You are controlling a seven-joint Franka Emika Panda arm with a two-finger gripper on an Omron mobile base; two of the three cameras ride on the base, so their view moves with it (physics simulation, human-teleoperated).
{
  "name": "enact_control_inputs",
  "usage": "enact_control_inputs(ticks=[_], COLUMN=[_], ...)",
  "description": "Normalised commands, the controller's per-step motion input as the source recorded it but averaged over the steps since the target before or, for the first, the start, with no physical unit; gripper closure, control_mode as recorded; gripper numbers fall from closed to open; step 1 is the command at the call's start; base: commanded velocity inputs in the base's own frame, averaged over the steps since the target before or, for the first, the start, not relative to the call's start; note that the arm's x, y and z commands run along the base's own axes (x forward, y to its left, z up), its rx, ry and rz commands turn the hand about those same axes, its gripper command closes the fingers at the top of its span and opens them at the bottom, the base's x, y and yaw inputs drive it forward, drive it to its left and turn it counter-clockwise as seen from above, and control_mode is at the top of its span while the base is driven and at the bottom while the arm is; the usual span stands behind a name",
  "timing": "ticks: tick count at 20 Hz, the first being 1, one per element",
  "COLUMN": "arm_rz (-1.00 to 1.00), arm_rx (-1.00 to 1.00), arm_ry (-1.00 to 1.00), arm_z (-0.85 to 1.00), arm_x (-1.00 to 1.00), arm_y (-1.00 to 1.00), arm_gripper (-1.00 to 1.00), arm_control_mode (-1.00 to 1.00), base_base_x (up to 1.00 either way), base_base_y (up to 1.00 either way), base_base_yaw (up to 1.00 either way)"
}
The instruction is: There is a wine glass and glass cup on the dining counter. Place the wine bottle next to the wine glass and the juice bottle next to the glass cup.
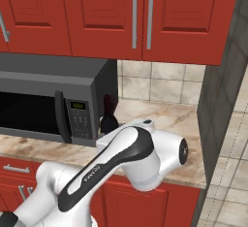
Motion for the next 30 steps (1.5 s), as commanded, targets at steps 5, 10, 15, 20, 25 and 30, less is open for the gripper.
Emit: enact_control_inputs(ticks=[5,10,15,20,25,30], arm_rz=[0.0,0.0,0.01,0.0,0.0,0.0], arm_rx=[-0.03,0.0,-0.02,0.0,0.0,0.0], arm_ry=[0.0,-0.03,0.0,0.0,0.0,0.0], arm_z=[0.32,0.25,0.04,0.0,0.0,0.0], arm_x=[-0.38,-0.35,-0.09,0.0,0.0,0.0], arm_y=[0.22,0.22,0.07,0.0,0.0,0.0], arm_gripper=[1.0,1.0,1.0,1.0,1.0,1.0], arm_control_mode=[-1.0,-1.0,-1.0,-1.0,-1.0,1.0], base_base_x=[0.0,0.0,0.0,0.0,0.0,-0.16], base_base_y=[0.0,0.0,0.0,0.0,0.0,0.0], base_base_yaw=[0.0,0.0,0.0,0.0,0.0,0.0])
